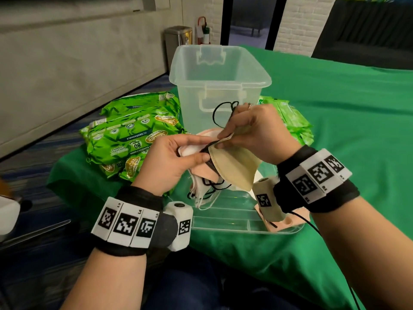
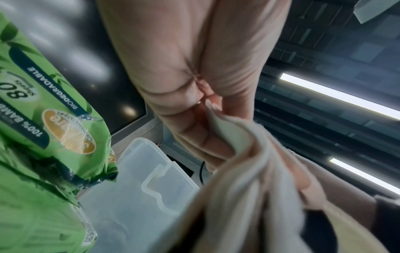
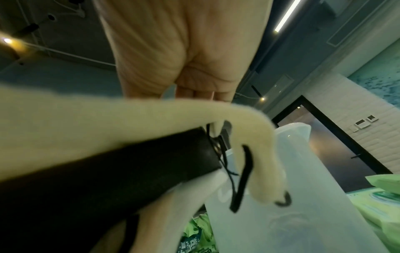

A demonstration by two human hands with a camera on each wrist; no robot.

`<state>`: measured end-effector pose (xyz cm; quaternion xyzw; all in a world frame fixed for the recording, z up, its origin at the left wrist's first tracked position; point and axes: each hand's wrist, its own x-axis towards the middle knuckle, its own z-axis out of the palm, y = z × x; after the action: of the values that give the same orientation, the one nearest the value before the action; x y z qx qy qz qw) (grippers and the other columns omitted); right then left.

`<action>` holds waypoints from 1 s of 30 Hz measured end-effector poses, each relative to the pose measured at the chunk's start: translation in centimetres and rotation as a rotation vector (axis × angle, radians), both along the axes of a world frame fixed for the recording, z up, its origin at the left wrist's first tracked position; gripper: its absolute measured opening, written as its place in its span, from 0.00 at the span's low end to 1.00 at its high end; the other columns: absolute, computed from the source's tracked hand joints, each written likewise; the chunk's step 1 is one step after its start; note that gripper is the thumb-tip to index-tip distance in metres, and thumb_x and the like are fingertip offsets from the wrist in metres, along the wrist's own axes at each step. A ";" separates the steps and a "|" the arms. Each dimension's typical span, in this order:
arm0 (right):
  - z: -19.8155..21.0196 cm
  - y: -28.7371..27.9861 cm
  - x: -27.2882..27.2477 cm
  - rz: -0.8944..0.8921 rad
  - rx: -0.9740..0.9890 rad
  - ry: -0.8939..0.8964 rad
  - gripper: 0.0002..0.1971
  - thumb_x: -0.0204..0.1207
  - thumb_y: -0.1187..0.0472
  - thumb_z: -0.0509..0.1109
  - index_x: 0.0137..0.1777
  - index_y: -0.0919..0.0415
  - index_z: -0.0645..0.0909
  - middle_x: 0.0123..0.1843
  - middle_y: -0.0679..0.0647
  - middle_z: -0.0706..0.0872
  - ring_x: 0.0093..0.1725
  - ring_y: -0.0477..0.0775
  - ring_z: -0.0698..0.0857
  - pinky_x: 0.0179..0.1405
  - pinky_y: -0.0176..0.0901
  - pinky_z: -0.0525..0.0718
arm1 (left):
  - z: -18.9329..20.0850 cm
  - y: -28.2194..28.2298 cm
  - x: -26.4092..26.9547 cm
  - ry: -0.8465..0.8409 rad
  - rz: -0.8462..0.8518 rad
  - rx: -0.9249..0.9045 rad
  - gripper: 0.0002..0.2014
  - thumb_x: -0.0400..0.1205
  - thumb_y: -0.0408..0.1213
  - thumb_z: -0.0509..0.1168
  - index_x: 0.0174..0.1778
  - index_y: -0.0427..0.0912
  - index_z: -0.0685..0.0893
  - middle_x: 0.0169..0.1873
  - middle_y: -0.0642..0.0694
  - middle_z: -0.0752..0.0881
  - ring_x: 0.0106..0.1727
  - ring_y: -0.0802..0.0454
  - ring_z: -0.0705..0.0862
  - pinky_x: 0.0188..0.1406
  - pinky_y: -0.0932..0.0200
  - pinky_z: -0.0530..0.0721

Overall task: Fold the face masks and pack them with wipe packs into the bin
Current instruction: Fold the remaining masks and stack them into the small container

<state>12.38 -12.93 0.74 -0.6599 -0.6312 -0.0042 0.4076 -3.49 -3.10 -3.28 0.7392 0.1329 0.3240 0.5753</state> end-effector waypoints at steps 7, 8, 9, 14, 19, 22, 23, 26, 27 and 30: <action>-0.4 -0.1 -0.1 0.042 0.108 0.061 0.12 0.58 0.56 0.80 0.42 0.52 0.88 0.37 0.49 0.73 0.38 0.42 0.74 0.39 0.30 0.72 | -0.2 0.1 0.2 -0.006 0.008 -0.031 0.16 0.71 0.21 0.70 0.47 0.46 0.87 0.38 0.65 0.89 0.49 0.66 0.86 0.57 0.69 0.81; -0.5 0.0 -0.1 0.049 0.110 0.080 0.12 0.58 0.57 0.80 0.43 0.51 0.88 0.36 0.48 0.72 0.38 0.43 0.73 0.39 0.31 0.72 | -0.1 0.1 0.2 -0.007 0.012 -0.031 0.16 0.72 0.21 0.70 0.47 0.47 0.87 0.38 0.65 0.89 0.50 0.66 0.86 0.58 0.69 0.81; -0.6 0.1 -0.2 0.055 0.108 0.103 0.13 0.59 0.57 0.80 0.44 0.51 0.87 0.35 0.46 0.70 0.37 0.43 0.72 0.39 0.32 0.72 | -0.1 0.1 0.2 -0.011 0.013 -0.033 0.16 0.73 0.21 0.69 0.48 0.47 0.87 0.39 0.65 0.89 0.50 0.67 0.86 0.58 0.69 0.81; -0.7 0.3 -0.4 0.091 0.063 0.150 0.14 0.62 0.60 0.80 0.48 0.52 0.87 0.33 0.44 0.70 0.36 0.43 0.72 0.39 0.30 0.72 | 0.2 0.0 0.1 -0.022 -0.030 -0.079 0.16 0.78 0.21 0.62 0.49 0.47 0.86 0.38 0.62 0.90 0.46 0.66 0.87 0.48 0.71 0.82; -0.9 0.3 -0.3 0.150 0.097 0.275 0.11 0.61 0.63 0.80 0.44 0.53 0.89 0.33 0.44 0.70 0.35 0.38 0.72 0.38 0.26 0.71 | 0.4 0.0 -0.3 -0.011 -0.103 -0.066 0.19 0.78 0.19 0.61 0.53 0.48 0.84 0.42 0.63 0.90 0.50 0.66 0.86 0.51 0.71 0.81; -1.0 0.2 0.0 0.162 0.115 0.332 0.08 0.59 0.63 0.80 0.33 0.46 0.89 0.36 0.46 0.71 0.37 0.39 0.72 0.41 0.27 0.72 | 0.4 0.2 -0.4 -0.008 -0.107 -0.086 0.18 0.76 0.20 0.65 0.54 0.47 0.85 0.45 0.62 0.90 0.53 0.64 0.86 0.56 0.68 0.82; -1.1 0.1 0.1 0.140 0.120 0.321 0.09 0.59 0.62 0.80 0.32 0.45 0.88 0.37 0.46 0.72 0.39 0.38 0.73 0.43 0.26 0.72 | 0.4 0.4 -0.4 -0.001 -0.101 -0.089 0.18 0.75 0.21 0.66 0.54 0.47 0.85 0.45 0.61 0.90 0.52 0.64 0.86 0.55 0.68 0.82; -0.7 -0.4 1.0 0.015 0.120 0.288 0.10 0.61 0.62 0.79 0.29 0.46 0.83 0.44 0.44 0.78 0.47 0.38 0.77 0.51 0.24 0.71 | 0.0 0.9 -0.2 -0.007 -0.064 -0.093 0.22 0.74 0.19 0.66 0.57 0.49 0.83 0.42 0.51 0.91 0.45 0.57 0.86 0.47 0.64 0.84; -0.5 -0.6 1.5 -0.041 0.125 0.293 0.11 0.62 0.62 0.78 0.30 0.46 0.81 0.44 0.42 0.80 0.47 0.38 0.78 0.52 0.25 0.71 | -0.1 1.0 -0.2 -0.018 -0.044 -0.101 0.24 0.74 0.18 0.66 0.58 0.51 0.81 0.39 0.46 0.90 0.42 0.53 0.85 0.42 0.62 0.83; -0.1 -1.2 3.1 -0.284 0.221 0.303 0.12 0.67 0.61 0.75 0.31 0.44 0.76 0.34 0.38 0.81 0.36 0.32 0.77 0.43 0.31 0.73 | -0.5 1.3 0.0 -0.050 0.027 -0.108 0.25 0.73 0.17 0.65 0.53 0.54 0.80 0.34 0.46 0.90 0.36 0.53 0.84 0.34 0.62 0.80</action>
<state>15.49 -14.10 0.59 -0.6866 -0.4593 -0.0317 0.5627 -3.53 -1.76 -3.73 0.6969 0.1456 0.3425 0.6130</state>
